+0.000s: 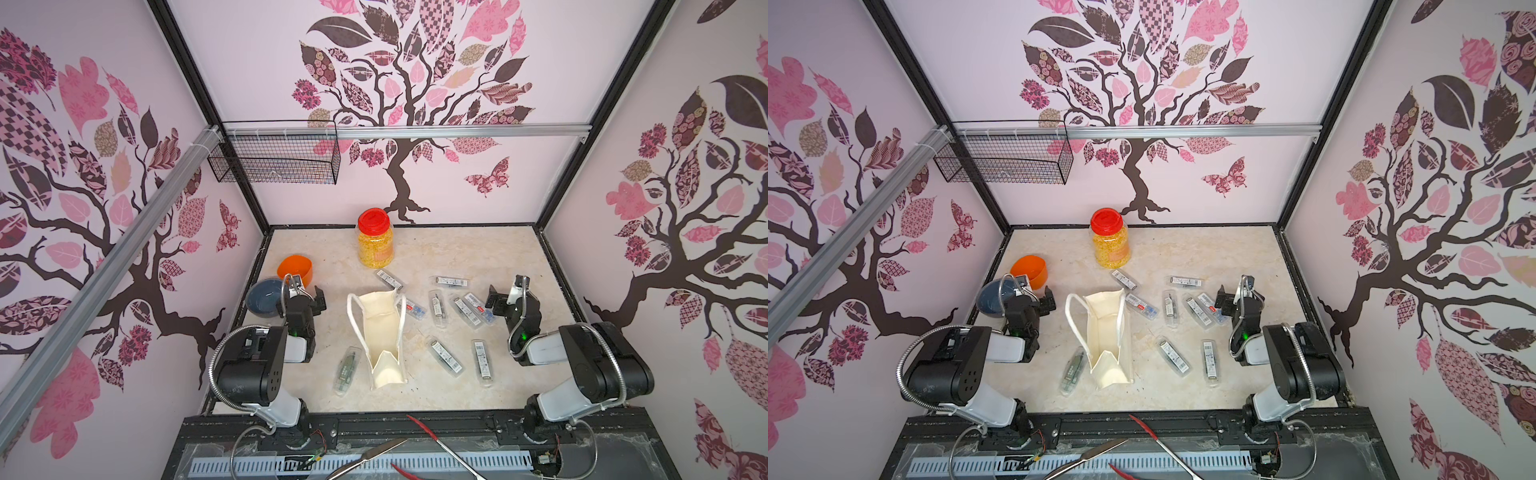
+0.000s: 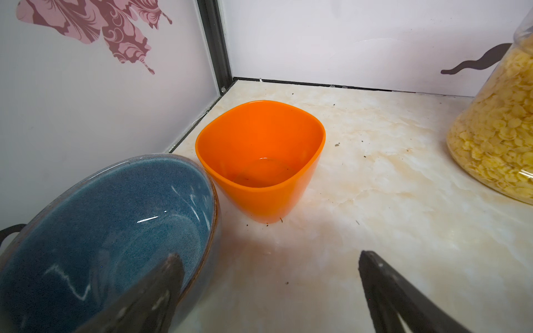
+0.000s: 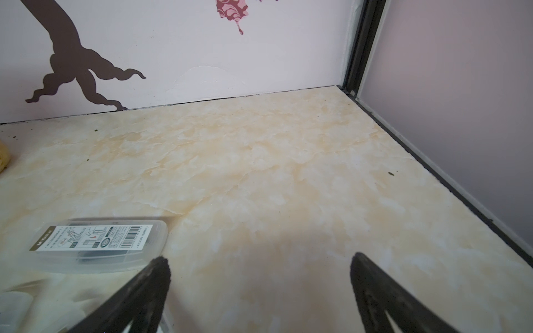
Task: Put the compass set into the canvas bag
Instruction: Move the canvas bag to the center of the board.
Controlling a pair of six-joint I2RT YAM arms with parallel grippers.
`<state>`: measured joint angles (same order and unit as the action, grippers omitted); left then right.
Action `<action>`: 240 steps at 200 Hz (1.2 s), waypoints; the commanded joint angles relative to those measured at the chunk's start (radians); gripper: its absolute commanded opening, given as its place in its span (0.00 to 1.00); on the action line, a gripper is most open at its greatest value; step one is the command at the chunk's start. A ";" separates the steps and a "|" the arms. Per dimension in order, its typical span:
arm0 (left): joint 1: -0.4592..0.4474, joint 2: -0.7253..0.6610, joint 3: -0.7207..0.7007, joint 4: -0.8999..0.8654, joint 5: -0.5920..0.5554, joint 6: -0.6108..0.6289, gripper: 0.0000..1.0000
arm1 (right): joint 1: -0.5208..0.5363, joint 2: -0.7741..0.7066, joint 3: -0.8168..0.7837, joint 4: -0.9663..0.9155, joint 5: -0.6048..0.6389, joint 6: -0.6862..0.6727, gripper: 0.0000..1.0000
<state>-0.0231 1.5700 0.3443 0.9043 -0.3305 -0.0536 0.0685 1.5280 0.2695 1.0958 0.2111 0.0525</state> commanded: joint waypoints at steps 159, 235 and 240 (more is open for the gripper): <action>0.007 -0.160 0.752 -1.344 0.287 -0.331 0.98 | 0.073 -0.035 0.706 -1.156 -0.274 0.318 1.00; 0.009 -0.164 0.973 -1.620 0.466 -0.382 0.94 | 0.135 0.003 0.850 -1.305 -0.490 0.346 0.99; 0.009 -0.170 0.983 -1.631 0.472 -0.382 0.94 | 0.135 0.005 0.860 -1.312 -0.505 0.348 0.99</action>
<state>-0.0193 1.4078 1.2198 -0.5941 0.0689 -0.4202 0.1989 1.5089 1.0737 -0.1467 -0.1802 0.3786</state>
